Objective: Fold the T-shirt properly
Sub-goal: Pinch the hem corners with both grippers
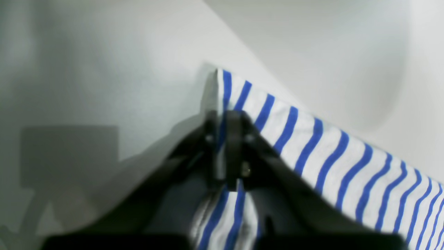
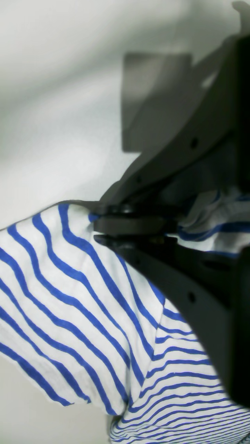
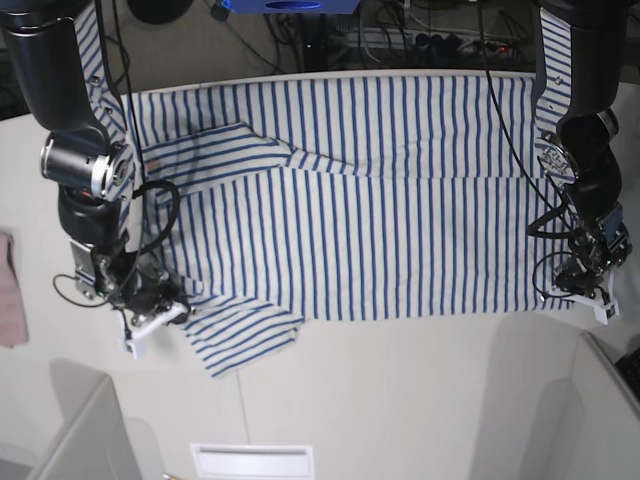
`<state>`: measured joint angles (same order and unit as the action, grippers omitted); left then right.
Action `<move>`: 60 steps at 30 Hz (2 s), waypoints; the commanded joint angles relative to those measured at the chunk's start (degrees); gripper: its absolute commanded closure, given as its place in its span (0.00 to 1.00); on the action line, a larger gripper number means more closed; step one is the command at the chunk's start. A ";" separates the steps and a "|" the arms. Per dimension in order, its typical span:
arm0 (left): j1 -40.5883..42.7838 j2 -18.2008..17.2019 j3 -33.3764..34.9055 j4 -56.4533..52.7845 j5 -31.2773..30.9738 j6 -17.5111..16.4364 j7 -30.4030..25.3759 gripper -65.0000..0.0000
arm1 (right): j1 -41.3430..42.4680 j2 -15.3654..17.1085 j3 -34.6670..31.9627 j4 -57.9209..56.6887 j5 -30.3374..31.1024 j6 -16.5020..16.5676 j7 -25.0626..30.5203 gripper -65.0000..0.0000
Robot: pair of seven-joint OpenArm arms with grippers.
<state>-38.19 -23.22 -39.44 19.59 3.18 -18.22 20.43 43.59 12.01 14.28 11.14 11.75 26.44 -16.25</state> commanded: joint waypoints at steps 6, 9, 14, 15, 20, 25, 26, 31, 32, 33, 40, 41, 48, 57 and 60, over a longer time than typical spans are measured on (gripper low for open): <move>0.79 -0.38 0.01 0.67 0.47 -6.00 1.77 1.00 | 1.37 0.52 0.09 2.71 0.16 0.07 0.03 1.00; 0.96 -0.73 0.01 0.76 0.47 -6.18 1.77 1.00 | -0.30 0.52 0.09 7.11 0.16 0.16 -0.06 1.00; 2.46 -0.73 0.01 4.80 0.47 -6.27 2.83 1.00 | -4.60 0.43 0.53 18.18 0.25 0.16 -4.98 1.00; 2.99 -0.65 0.01 6.91 0.47 -6.27 4.50 1.00 | -5.57 0.34 0.53 20.91 0.25 0.25 -5.86 1.00; 5.45 1.29 0.10 19.57 -1.38 -6.62 11.62 1.00 | -7.59 -0.10 0.27 28.20 0.25 0.25 -8.76 1.00; 8.26 1.55 0.98 29.50 -8.32 -9.96 19.35 1.00 | -7.68 -0.10 0.53 28.38 0.34 0.33 -9.29 1.00; 8.96 1.55 2.47 31.00 -9.20 -9.96 19.71 1.00 | -7.68 -0.10 0.62 28.38 0.34 0.33 -9.29 1.00; 12.74 1.29 4.85 37.42 -15.18 -9.87 22.70 1.00 | -8.21 -0.10 0.62 28.47 0.34 0.51 -9.38 1.00; 13.27 1.20 4.85 38.38 -16.94 -9.87 23.40 1.00 | -8.30 -0.10 0.62 28.47 0.43 0.51 -9.38 1.00; 13.98 1.11 4.85 39.35 -18.52 -9.87 23.93 1.00 | -8.30 -0.10 0.62 28.47 0.43 0.51 -9.38 1.00; 18.37 1.03 4.94 49.11 -20.98 -9.87 27.00 1.00 | -9.09 -0.10 0.62 28.47 0.43 0.60 -9.38 1.00; 18.99 1.03 4.94 50.34 -21.07 -9.87 27.18 1.00 | -9.44 -0.10 0.71 28.56 0.52 0.60 -9.29 1.00; 20.04 1.20 4.85 52.10 -21.16 -10.13 27.18 1.00 | -12.69 -0.10 0.71 35.50 0.52 0.60 -9.20 1.00; 24.17 1.55 4.85 60.01 -21.16 -10.13 30.43 1.00 | -15.24 -0.10 0.71 39.19 0.52 0.60 -9.20 1.00; 26.20 1.82 4.85 63.26 -21.86 -10.13 30.43 1.00 | -15.33 -0.10 0.71 39.55 0.52 0.60 -9.11 1.00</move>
<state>-10.85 -20.29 -34.41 81.69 -17.93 -28.38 52.10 26.11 11.18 14.79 49.43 11.57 26.68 -27.03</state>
